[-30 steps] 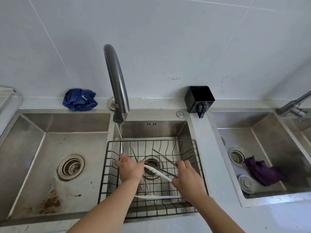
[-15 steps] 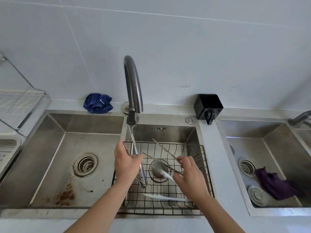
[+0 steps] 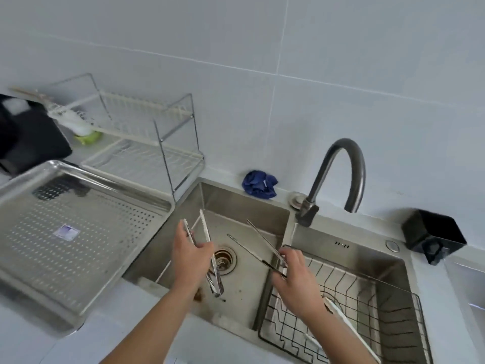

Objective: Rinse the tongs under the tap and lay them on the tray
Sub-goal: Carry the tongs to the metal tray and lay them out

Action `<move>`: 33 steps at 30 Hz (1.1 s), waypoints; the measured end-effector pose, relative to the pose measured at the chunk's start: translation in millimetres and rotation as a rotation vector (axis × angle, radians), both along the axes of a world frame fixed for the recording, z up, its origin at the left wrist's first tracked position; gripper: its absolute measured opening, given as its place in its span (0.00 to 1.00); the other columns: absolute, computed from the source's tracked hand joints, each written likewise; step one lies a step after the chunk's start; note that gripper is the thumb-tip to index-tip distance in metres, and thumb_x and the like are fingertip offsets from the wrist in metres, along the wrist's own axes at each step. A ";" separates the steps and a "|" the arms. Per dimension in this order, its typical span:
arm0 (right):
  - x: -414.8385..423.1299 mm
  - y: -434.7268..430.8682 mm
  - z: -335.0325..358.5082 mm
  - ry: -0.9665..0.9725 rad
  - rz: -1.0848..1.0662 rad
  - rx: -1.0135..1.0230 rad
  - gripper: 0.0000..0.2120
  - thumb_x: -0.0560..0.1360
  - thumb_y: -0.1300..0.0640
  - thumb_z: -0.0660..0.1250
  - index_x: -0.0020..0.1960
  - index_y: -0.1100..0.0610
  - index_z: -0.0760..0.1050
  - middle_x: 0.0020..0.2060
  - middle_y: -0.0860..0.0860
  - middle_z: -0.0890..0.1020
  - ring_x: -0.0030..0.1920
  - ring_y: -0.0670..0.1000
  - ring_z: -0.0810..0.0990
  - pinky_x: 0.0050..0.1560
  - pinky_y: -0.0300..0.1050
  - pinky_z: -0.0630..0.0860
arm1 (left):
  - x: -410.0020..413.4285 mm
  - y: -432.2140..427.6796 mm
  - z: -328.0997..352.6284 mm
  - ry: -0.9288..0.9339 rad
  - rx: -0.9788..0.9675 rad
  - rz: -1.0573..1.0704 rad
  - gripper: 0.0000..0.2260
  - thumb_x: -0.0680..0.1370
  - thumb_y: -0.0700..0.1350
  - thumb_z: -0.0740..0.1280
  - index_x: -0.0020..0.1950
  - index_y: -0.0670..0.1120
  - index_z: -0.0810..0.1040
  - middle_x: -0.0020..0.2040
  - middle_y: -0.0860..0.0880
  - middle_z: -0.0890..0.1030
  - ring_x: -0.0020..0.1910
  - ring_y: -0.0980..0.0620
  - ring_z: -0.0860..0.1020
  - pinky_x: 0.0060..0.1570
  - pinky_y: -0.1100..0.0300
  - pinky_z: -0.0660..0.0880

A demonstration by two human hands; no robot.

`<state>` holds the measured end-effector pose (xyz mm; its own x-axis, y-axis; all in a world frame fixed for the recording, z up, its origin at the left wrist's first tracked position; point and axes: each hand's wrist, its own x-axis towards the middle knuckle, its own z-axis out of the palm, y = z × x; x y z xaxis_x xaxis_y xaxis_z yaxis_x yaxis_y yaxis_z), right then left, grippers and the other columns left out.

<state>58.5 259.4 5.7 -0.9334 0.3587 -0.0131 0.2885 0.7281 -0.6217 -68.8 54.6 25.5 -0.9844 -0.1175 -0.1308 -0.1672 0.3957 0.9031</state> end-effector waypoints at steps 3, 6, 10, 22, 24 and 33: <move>-32.1 -48.0 7.9 0.006 0.040 0.008 0.23 0.78 0.52 0.67 0.72 0.52 0.68 0.63 0.48 0.73 0.56 0.51 0.77 0.49 0.44 0.70 | -16.6 -53.8 8.9 0.024 -0.017 0.039 0.38 0.72 0.42 0.71 0.79 0.52 0.59 0.67 0.48 0.74 0.61 0.45 0.76 0.60 0.48 0.74; -62.9 -97.6 14.2 0.002 0.080 0.037 0.23 0.79 0.51 0.66 0.72 0.53 0.67 0.65 0.50 0.73 0.60 0.53 0.78 0.51 0.45 0.70 | -36.6 -104.5 15.7 0.028 0.002 0.060 0.40 0.72 0.41 0.71 0.81 0.50 0.57 0.69 0.45 0.74 0.63 0.42 0.77 0.63 0.44 0.75; -94.9 -159.1 17.7 0.010 0.087 0.027 0.23 0.79 0.52 0.66 0.73 0.54 0.67 0.65 0.52 0.73 0.57 0.54 0.78 0.49 0.45 0.68 | -58.4 -165.3 19.0 0.058 0.014 0.057 0.41 0.72 0.41 0.73 0.81 0.48 0.56 0.64 0.46 0.75 0.46 0.59 0.78 0.55 0.53 0.74; -189.6 -291.9 11.3 -0.056 0.250 0.071 0.22 0.82 0.49 0.64 0.72 0.57 0.66 0.66 0.54 0.72 0.62 0.56 0.76 0.62 0.50 0.74 | -128.3 -294.0 -6.9 -0.124 -0.160 0.128 0.40 0.75 0.45 0.73 0.82 0.46 0.55 0.73 0.39 0.63 0.59 0.41 0.75 0.54 0.52 0.71; -207.6 -300.3 6.2 -0.064 0.264 0.093 0.21 0.82 0.49 0.64 0.71 0.57 0.67 0.65 0.54 0.73 0.62 0.55 0.75 0.62 0.49 0.74 | -139.3 -302.2 -14.1 -0.153 -0.204 0.119 0.40 0.75 0.46 0.72 0.82 0.45 0.55 0.71 0.39 0.64 0.57 0.40 0.76 0.54 0.51 0.72; -278.7 -324.5 -36.4 -0.101 0.411 0.244 0.16 0.82 0.49 0.60 0.65 0.56 0.68 0.59 0.53 0.74 0.58 0.56 0.74 0.57 0.49 0.73 | -179.1 -319.8 -46.3 -0.290 -0.478 0.081 0.39 0.74 0.49 0.72 0.80 0.43 0.57 0.68 0.38 0.65 0.42 0.46 0.75 0.43 0.57 0.73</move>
